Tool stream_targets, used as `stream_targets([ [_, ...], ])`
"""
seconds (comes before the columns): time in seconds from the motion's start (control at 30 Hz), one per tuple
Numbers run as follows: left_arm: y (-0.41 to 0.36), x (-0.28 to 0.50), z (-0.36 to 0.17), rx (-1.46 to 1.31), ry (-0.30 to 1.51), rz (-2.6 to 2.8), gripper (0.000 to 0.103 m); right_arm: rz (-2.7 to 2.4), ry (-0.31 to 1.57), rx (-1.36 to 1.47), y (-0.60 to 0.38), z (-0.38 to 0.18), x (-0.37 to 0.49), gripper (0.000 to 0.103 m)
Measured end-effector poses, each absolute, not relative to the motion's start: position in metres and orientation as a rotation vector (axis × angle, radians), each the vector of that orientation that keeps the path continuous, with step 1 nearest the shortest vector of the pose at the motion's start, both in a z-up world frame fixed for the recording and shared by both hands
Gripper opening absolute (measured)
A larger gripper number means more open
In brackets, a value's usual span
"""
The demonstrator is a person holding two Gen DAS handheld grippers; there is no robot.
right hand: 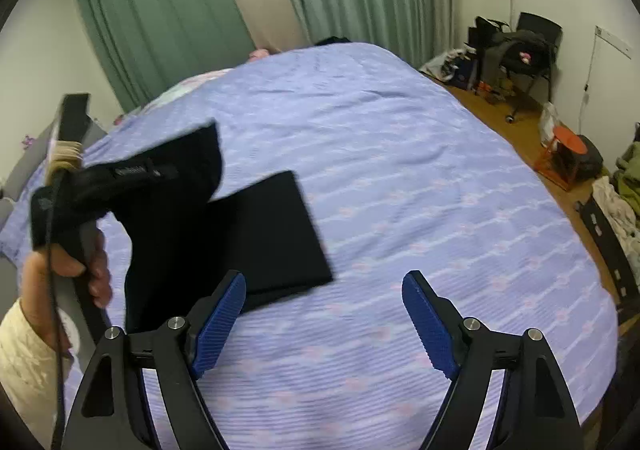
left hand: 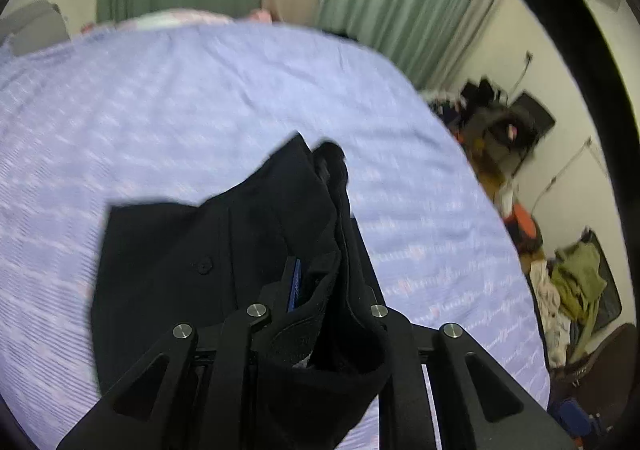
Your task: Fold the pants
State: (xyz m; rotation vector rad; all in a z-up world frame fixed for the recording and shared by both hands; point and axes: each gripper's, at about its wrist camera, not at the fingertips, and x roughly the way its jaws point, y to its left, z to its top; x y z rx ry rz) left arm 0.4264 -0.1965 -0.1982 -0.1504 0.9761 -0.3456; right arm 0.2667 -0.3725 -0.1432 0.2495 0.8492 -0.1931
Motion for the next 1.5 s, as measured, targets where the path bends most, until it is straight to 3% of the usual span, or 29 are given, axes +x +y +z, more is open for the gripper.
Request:
stream_targets([
  [0.1,-0.228,0.422,-0.224,-0.131,1.061,-0.350,0.026,-0.204,0.875,0.278,-0.403,-0.152,0.268,0.081],
  [0.23,-0.250,0.402,-0.209,-0.152,1.053,-0.396,0.071,-0.204,0.891,0.352,-0.435,-0.158,0.264,0.081],
  [0.37,-0.236,0.370,-0.162,-0.115,0.899,-0.421,0.089,-0.175,0.872,0.431,-0.450,-0.159,0.266,0.081],
  [0.6,-0.159,0.355,-0.182,-0.003,0.925,-0.198,0.089,0.058,0.857,0.384,-0.417,-0.179,0.325,0.081],
  [0.77,-0.112,0.350,-0.225,-0.047,0.999,-0.074,0.088,0.221,0.947,0.321,-0.379,-0.230,0.387,0.054],
  [0.87,-0.099,0.349,-0.248,-0.102,1.039,-0.032,0.088,0.261,1.010,0.341,-0.369,-0.259,0.412,0.044],
  [1.13,-0.091,0.361,-0.285,-0.158,1.110,-0.009,0.088,0.240,1.120,0.355,-0.360,-0.313,0.448,0.043],
  [1.33,-0.090,0.361,-0.293,-0.187,1.118,-0.021,0.088,0.268,1.091,0.361,-0.358,-0.302,0.435,0.023],
  [1.5,-0.091,0.359,-0.293,-0.193,1.119,-0.036,0.088,0.336,1.047,0.462,-0.358,-0.291,0.431,0.021],
])
